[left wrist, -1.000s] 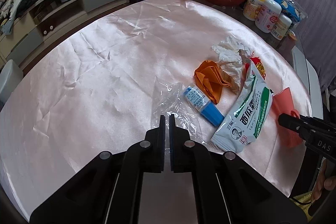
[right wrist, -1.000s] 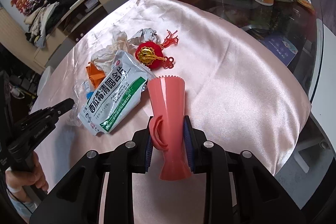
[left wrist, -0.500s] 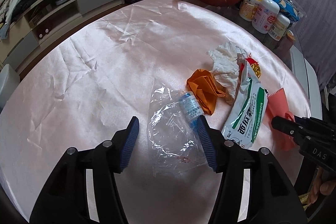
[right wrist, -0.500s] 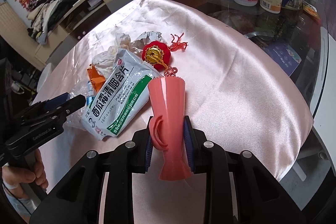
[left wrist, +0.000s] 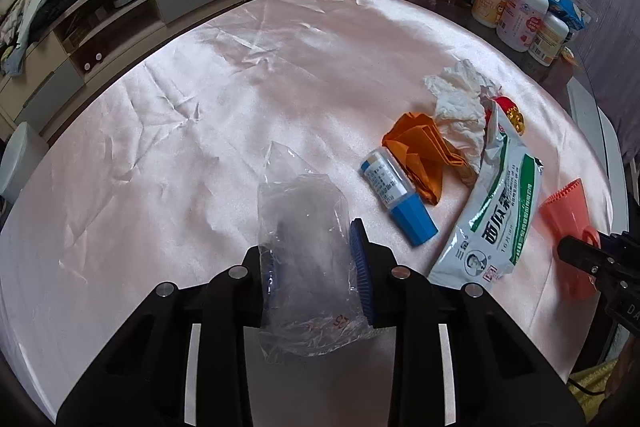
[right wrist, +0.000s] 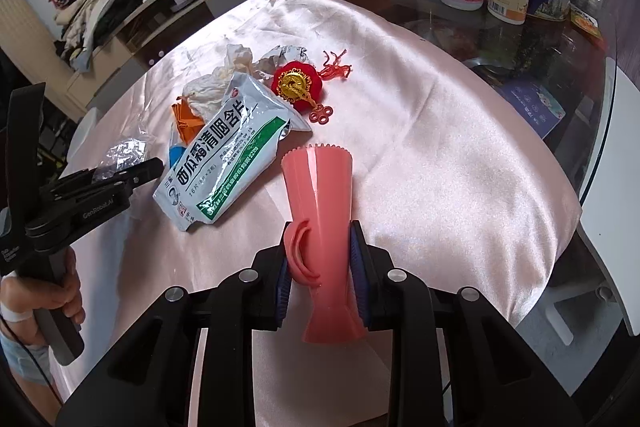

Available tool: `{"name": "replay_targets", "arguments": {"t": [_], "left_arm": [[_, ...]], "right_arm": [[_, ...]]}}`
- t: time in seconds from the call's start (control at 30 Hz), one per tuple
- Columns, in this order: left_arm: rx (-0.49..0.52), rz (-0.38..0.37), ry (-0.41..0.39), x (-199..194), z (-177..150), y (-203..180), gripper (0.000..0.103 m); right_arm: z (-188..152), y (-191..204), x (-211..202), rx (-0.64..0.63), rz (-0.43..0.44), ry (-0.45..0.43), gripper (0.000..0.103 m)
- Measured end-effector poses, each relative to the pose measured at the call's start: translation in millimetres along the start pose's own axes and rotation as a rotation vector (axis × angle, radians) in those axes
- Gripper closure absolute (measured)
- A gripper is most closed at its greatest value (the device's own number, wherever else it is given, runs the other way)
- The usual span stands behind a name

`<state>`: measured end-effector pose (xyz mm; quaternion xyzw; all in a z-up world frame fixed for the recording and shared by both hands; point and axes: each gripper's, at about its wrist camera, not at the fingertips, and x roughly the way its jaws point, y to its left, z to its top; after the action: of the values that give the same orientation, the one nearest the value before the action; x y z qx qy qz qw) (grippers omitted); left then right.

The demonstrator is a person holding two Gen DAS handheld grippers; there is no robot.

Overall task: Collect trash
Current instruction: 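Lift the clear film with the left tool while the right tool carries the cone toward the bin, then open the left tool over the bin dropping the film while the right tool drops the cone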

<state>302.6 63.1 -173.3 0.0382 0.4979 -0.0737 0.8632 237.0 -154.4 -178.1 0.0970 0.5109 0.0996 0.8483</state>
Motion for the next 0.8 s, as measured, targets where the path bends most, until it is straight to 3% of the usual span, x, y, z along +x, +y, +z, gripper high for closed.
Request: {"name": "replay_targets", "arguments": {"t": [0.17, 0.4, 0.6, 0.8], "left_arm": [[-0.005, -0.031, -0.007, -23.4, -17.8, -4.4, 0.077], [0.045, -0.058, -0.098, -95.6, -40.2, -36.3, 0.077], [0.07, -0.112, -0.163, -148.8, -64.1, -69.5, 0.077], [0.108, -0.169, -0.187, -178.3, -97.0, -105.9, 0.077]], "right_arm": [[-11.0, -0.8, -14.3, 0.006, 0.01, 0.003, 0.076], [-24.2, -11.5, -72.0, 0.012, -0.01, -0.076, 0.076], [-48.5, -37.4, -133.5, 0.018, -0.078, -0.155, 0.076], [-86.1, -75.4, -187.9, 0.057, -0.159, -0.21, 0.075]]}}
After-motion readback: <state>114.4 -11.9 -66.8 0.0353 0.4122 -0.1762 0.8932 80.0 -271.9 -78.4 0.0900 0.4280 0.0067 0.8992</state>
